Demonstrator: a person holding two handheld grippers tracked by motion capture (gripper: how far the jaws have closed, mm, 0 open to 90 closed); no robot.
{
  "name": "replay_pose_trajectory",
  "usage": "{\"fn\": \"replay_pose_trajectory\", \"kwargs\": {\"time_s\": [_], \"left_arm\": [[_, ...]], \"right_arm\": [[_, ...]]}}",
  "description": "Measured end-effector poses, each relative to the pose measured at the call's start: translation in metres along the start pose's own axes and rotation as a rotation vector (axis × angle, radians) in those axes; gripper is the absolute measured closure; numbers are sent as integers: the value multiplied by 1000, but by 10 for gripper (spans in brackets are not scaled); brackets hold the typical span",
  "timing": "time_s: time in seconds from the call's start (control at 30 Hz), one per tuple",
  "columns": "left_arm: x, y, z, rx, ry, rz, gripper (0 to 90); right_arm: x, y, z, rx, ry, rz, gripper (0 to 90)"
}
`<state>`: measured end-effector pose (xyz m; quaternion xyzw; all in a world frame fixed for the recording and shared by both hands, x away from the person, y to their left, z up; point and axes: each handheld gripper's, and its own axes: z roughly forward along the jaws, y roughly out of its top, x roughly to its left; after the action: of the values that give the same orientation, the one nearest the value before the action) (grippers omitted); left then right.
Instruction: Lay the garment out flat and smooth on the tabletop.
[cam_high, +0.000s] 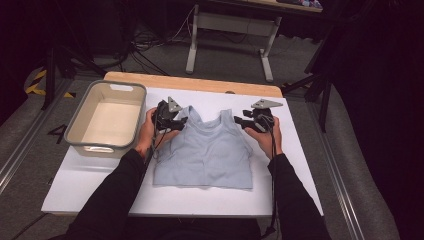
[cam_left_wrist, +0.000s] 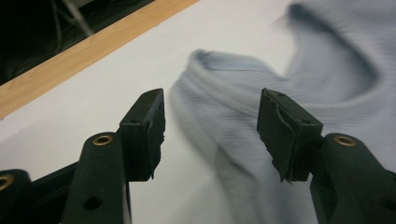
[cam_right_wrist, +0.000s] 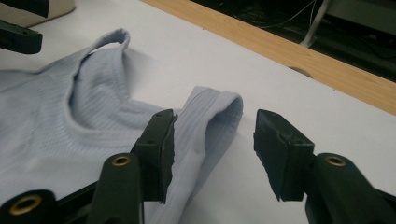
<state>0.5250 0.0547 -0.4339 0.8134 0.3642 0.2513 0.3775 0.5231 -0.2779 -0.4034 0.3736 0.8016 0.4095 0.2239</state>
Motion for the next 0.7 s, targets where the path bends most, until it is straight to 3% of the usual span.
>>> {"fn": "replay_pose_trajectory", "kwargs": {"time_s": [0.13, 0.17, 0.27, 0.33, 0.4, 0.5, 0.6, 0.7], "left_arm": [[8, 0, 16, 48, -17, -25, 406], [10, -1, 20, 55, -47, -48, 393], [11, -2, 28, 60, -88, -39, 376], [11, -3, 32, 86, -92, -33, 368], [11, -3, 37, 93, -99, -35, 362], [8, -5, 44, 116, -97, -24, 338], [10, -4, 47, 118, -109, -54, 326], [11, -5, 48, 111, -155, -69, 413]], "right_arm": [[-3, 7, 22, 46, 15, 9, 471], [-4, 7, 26, 55, 14, 12, 467], [-5, 6, 41, 91, 3, 20, 465], [-6, 5, 50, 123, 15, 17, 462], [-7, 4, 56, 155, -9, 5, 479], [-9, 1, 64, 169, -5, 25, 516], [-9, -2, 70, 189, 13, 33, 562], [-8, -4, 74, 197, 13, 39, 598]]}}
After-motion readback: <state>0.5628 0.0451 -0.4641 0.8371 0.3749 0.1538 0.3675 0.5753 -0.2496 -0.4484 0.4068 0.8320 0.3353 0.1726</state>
